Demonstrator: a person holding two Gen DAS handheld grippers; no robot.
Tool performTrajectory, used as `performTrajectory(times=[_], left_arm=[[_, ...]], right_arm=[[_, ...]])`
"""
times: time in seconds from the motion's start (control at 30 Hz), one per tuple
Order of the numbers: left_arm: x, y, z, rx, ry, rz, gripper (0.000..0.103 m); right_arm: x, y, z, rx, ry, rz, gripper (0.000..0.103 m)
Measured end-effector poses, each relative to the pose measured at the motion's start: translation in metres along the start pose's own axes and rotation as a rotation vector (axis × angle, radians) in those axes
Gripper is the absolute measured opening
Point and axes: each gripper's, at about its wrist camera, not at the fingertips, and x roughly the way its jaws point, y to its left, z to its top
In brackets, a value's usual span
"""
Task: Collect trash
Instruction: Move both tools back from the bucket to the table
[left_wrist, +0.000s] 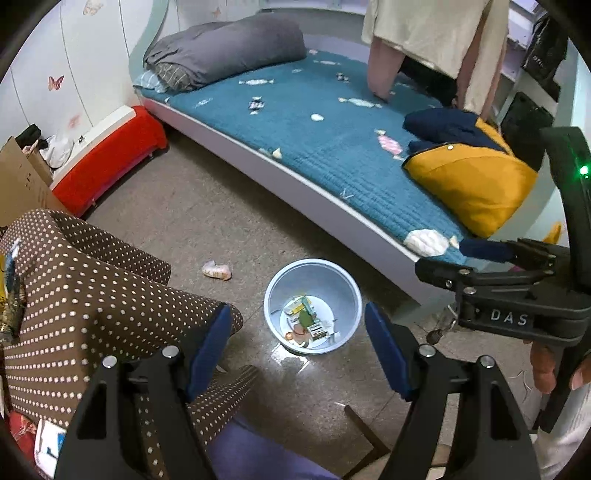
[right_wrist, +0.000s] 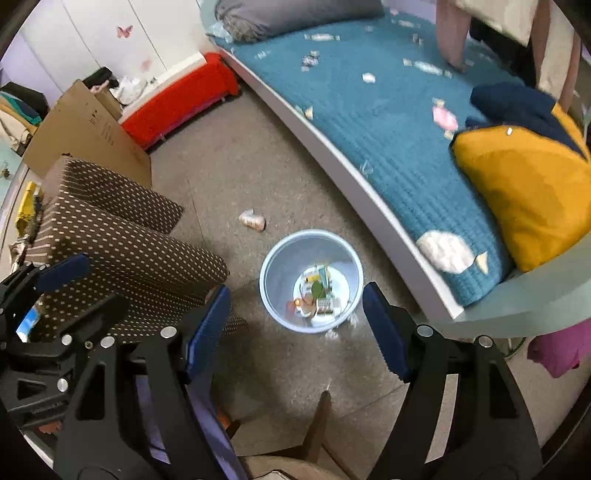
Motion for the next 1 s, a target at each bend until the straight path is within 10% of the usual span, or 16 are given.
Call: performTrajectory(times=[0.6,1.0], left_arm=[[-0.122,0.058,-0.025,-0.052,-0.237,0.051,0.073],[-0.172,0.167,-0.069,-0.223,-0.29,0.183,0.077]], right_arm=[[-0.11,0.116,0.008,-0.235,-0.27,0.065,0.088],[-0.098,0.238,0.027,-0.513,-0.26,0.132,0.093]])
